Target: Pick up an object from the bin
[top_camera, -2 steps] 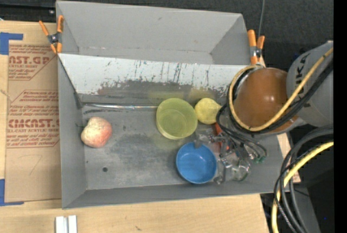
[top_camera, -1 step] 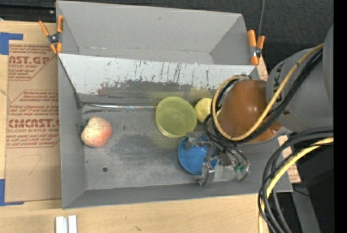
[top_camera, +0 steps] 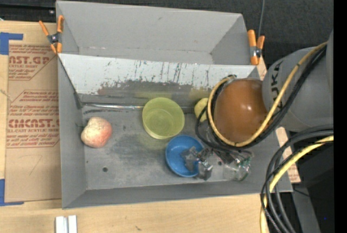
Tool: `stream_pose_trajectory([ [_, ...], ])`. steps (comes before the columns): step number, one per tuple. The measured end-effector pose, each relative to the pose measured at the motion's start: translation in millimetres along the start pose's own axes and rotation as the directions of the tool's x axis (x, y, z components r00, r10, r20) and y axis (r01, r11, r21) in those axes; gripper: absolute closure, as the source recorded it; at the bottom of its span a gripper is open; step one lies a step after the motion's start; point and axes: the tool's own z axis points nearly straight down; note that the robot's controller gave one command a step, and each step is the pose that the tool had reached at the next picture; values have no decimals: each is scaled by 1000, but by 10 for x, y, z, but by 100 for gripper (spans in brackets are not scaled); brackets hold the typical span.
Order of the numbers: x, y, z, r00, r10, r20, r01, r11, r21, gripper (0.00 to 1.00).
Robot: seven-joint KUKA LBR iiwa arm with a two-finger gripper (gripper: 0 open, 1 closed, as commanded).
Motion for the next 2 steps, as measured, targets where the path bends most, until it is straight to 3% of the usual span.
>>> stream_pose_trajectory([
  [2,8,9,-54,1000,1,-2,-1,1000,-2,100],
])
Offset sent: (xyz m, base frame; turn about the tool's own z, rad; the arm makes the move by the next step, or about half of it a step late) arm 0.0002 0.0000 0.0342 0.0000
